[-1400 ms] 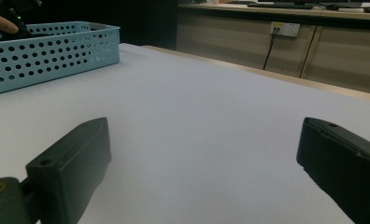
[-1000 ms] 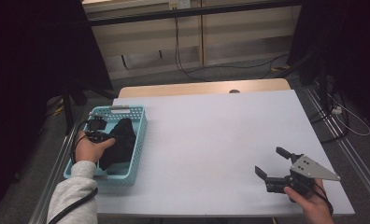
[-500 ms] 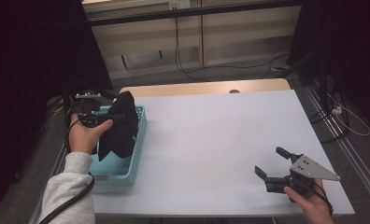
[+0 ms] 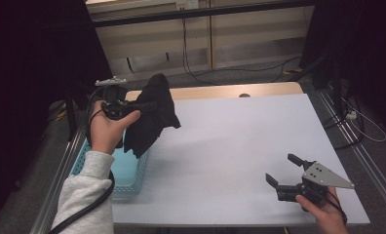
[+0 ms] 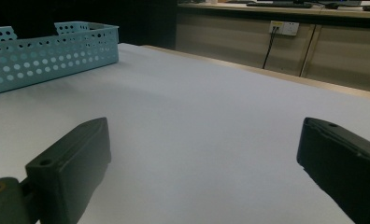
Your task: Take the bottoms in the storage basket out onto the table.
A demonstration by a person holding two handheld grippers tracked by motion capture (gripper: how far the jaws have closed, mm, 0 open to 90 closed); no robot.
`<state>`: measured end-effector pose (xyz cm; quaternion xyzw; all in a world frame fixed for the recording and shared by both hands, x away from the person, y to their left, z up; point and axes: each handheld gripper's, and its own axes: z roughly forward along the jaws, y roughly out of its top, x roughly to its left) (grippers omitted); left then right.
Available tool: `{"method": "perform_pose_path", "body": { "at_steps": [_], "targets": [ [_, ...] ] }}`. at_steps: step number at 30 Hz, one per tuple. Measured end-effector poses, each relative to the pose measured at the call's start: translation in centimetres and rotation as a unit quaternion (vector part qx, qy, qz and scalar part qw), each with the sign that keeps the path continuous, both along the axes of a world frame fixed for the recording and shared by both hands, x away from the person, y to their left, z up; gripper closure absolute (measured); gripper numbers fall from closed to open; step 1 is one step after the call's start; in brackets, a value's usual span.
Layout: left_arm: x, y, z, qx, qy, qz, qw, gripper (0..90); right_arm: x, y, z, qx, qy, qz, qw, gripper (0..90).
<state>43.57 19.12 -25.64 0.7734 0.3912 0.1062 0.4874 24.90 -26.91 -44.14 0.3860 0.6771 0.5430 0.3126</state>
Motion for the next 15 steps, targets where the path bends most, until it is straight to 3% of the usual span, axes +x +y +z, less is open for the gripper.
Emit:
{"method": "perform_pose_path", "body": {
  "at_steps": [4,7,12,13,15],
  "targets": [
    [-0.5,-2.4,0.4,-0.012,-0.009,-0.028,0.9995,68.2,0.0,0.0,0.0,0.002,0.001,0.0,1.0,2.1],
    [-0.9,-3.9,-0.3,-0.027,-0.003,-0.047,0.9985,68.0,0.0,0.0,0.0,0.002,0.001,0.0,1.0,2.1],
    [-1.8,-6.8,-2.8,-0.01,-0.006,-0.08,0.9967,67.4,0.0,0.0,0.0,0.001,0.002,0.001,1.0,2.1],
    [-1.9,-7.9,-4.2,-0.008,-0.008,-0.099,0.995,67.0,0.0,0.0,0.0,0.0,0.001,0.0,1.0,2.1],
    [-1.9,-8.3,-5.0,-0.009,-0.012,-0.102,0.9947,66.3,0.0,0.0,0.0,0.0,0.001,0.001,1.0,2.1]
  ]
}}
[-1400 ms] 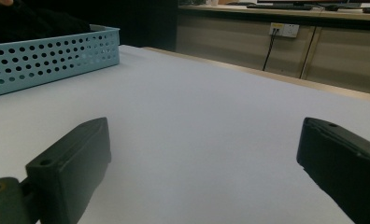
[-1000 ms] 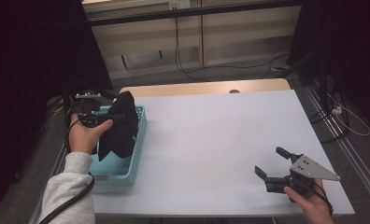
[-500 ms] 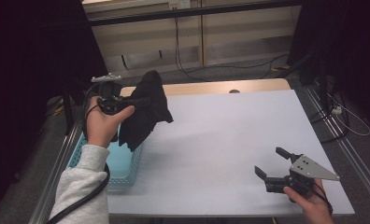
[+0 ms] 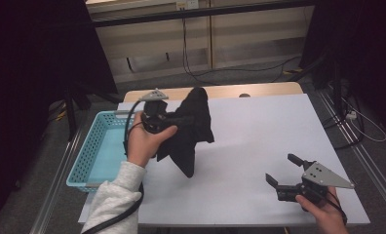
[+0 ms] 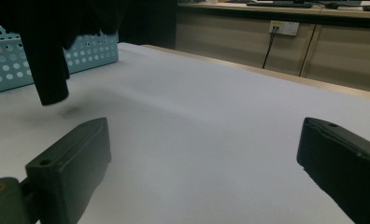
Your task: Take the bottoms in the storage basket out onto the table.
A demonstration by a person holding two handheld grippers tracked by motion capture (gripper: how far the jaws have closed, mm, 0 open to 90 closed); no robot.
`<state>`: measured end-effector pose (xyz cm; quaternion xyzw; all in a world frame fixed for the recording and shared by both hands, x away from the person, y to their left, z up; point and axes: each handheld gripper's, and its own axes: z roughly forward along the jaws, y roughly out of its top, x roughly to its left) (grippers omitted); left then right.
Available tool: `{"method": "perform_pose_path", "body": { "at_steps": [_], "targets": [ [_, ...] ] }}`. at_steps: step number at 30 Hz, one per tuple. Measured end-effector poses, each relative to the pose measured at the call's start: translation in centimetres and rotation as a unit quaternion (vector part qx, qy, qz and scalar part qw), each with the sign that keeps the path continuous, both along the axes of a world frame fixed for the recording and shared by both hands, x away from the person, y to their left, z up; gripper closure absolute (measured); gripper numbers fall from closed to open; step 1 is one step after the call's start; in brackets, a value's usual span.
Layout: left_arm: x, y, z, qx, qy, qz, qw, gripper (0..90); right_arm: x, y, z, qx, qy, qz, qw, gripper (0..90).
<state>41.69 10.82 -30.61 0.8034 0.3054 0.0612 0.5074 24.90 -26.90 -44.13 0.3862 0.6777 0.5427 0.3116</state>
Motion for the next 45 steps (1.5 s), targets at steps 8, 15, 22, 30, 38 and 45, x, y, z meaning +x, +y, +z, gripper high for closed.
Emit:
{"method": "perform_pose_path", "body": {
  "at_steps": [8,15,22,30,38,45],
  "targets": [
    [0.6,-0.6,-5.1,0.032,-0.016,0.017,0.9992,20.7,0.1,-0.1,0.0,-0.007,0.001,-0.002,1.0,2.0],
    [-0.1,1.7,-6.5,0.039,-0.013,0.033,0.9986,16.2,0.3,0.1,-0.1,-0.01,0.008,0.003,0.9999,1.9],
    [-0.8,2.5,-8.0,0.06,-0.011,0.036,0.9975,13.9,0.9,0.4,-0.1,-0.02,0.014,0.003,0.9997,1.6],
    [-1.3,2.7,-9.6,0.069,-0.01,0.038,0.9969,10.8,1.9,1.0,-0.3,-0.031,0.027,0.009,0.9991,4.4],
    [-1.4,3.2,-10.4,0.074,-0.004,0.05,0.996,7.8,2.8,1.6,-0.5,-0.026,0.035,0.014,0.999,3.0],
    [-1.6,3.2,-10.5,0.078,-0.008,0.051,0.9957,5.9,3.7,2.2,-0.5,-0.028,0.051,0.018,0.9981,1.2]
  ]
}}
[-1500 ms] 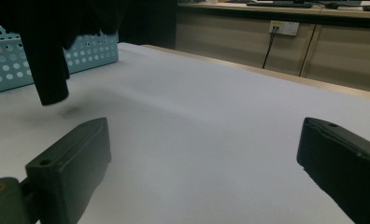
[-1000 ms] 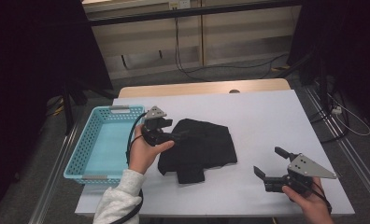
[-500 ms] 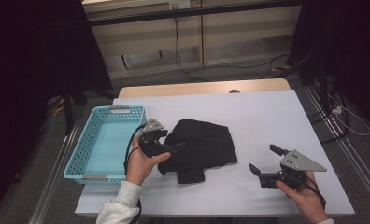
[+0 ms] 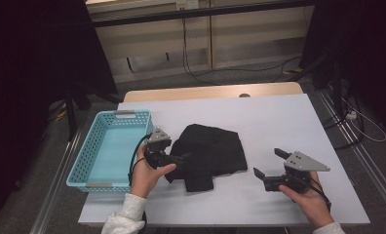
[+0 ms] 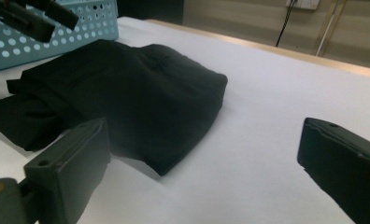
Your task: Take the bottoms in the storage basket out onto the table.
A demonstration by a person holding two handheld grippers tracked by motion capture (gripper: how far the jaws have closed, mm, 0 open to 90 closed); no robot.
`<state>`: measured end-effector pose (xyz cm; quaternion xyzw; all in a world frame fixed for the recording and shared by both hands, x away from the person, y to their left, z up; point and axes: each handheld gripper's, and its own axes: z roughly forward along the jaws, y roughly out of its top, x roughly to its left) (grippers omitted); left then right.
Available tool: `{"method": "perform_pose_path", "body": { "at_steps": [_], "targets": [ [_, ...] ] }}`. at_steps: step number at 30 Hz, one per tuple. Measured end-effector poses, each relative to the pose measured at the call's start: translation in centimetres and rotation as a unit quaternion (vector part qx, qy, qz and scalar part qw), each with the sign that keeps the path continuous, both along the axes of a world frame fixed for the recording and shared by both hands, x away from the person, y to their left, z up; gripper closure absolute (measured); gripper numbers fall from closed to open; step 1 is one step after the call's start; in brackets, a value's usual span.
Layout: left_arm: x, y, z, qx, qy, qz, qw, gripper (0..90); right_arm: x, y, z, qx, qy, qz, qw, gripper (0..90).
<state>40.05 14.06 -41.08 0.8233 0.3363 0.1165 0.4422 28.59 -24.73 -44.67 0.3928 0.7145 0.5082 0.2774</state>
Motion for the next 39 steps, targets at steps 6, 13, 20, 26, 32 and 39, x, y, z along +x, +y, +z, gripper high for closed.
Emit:
{"method": "perform_pose_path", "body": {
  "at_steps": [6,13,20,26,32,39],
  "targets": [
    [-0.1,0.1,-0.3,0.004,0.009,0.003,0.9999,4.6,0.7,0.8,0.0,-0.003,0.006,0.008,0.9999,2.2],
    [-0.2,0.4,-0.2,0.008,0.0,0.011,0.9999,3.9,1.0,2.1,0.0,-0.019,0.009,0.028,0.9994,2.9],
    [-0.4,0.7,-0.3,-0.004,0.005,0.011,0.9999,3.3,1.8,3.4,-0.2,-0.026,0.012,0.037,0.9989,3.6],
    [-0.6,1.4,-0.4,-0.014,0.008,0.02,0.9997,3.2,2.3,4.3,-0.1,-0.022,0.014,0.051,0.9983,3.4],
    [-0.7,1.9,-0.3,-0.017,0.004,0.035,0.9992,3.2,2.6,4.9,-0.2,-0.019,0.019,0.061,0.9978,3.4],
    [-0.7,1.9,-0.1,-0.015,0.002,0.034,0.9993,3.2,2.7,5.4,-0.2,-0.026,0.02,0.067,0.9972,3.9]
  ]
}}
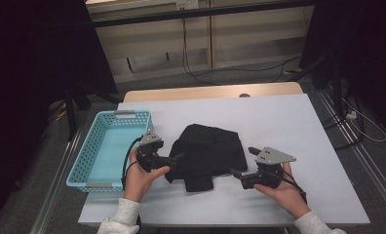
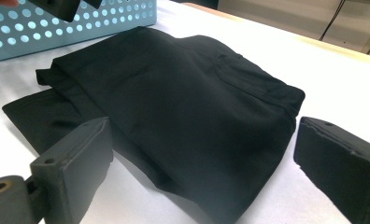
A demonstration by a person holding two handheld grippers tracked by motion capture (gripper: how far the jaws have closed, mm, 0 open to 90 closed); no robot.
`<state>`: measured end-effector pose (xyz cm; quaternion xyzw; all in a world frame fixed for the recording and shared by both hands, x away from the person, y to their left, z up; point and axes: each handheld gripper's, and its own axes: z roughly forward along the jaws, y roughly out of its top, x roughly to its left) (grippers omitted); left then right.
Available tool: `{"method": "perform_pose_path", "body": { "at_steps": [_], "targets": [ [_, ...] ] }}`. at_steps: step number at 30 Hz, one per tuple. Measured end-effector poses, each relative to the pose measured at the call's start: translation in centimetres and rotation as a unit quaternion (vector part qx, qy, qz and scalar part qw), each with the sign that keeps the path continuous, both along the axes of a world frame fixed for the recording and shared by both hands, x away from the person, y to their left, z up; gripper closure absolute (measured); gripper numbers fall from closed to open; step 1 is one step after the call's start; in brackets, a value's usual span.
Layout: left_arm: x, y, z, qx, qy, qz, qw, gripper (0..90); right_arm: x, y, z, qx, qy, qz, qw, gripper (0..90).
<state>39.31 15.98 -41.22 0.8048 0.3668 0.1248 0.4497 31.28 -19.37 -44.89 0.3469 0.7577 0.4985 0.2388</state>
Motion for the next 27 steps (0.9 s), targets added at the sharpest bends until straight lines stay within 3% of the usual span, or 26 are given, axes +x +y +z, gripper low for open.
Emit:
{"method": "perform_pose_path", "body": {
  "at_steps": [6,7,10,11,12,13,17,22,24,25,27],
  "targets": [
    [-0.1,0.2,0.1,-0.003,-0.004,0.001,1.0,3.2,0.2,0.2,0.0,0.002,0.002,0.001,1.0,4.5],
    [-0.1,0.4,0.1,-0.004,-0.002,0.01,0.9999,3.1,0.4,0.5,0.0,-0.004,0.008,0.0,1.0,6.6],
    [-0.2,0.5,0.0,-0.002,-0.002,0.007,1.0,3.1,0.7,0.9,-0.1,-0.01,0.012,0.003,0.9999,8.9],
    [-0.2,0.5,-0.1,-0.002,-0.001,0.01,0.9999,3.1,1.1,1.3,0.0,-0.007,0.02,0.01,0.9997,14.7],
    [-0.2,0.5,-0.1,-0.002,-0.001,0.01,0.9999,3.0,1.1,1.3,0.0,-0.007,0.02,0.01,0.9997,14.7],
    [-0.2,0.5,-0.1,-0.003,0.0,0.013,0.9999,3.1,1.4,1.7,0.1,-0.013,0.024,0.021,0.9994,22.9],
    [-0.1,0.4,-0.2,-0.004,0.001,0.015,0.9999,3.0,1.9,2.3,0.1,-0.017,0.03,0.031,0.9989,32.1],
    [-0.1,0.4,-0.4,0.0,0.002,0.017,0.9999,3.1,2.2,3.8,-0.2,-0.036,0.05,0.053,0.9967,36.6],
    [-0.2,0.4,-0.3,0.0,0.002,0.018,0.9998,3.1,2.3,4.4,-0.6,-0.05,0.067,0.068,0.9942,35.6],
    [-0.2,0.4,-0.3,0.001,0.001,0.016,0.9999,3.0,2.5,4.9,-1.2,-0.062,0.09,0.078,0.991,35.6],
    [-0.3,0.3,-0.3,0.0,-0.001,0.017,0.9999,3.1,2.5,5.1,-1.4,-0.073,0.096,0.079,0.9896,37.6]
  ]
}}
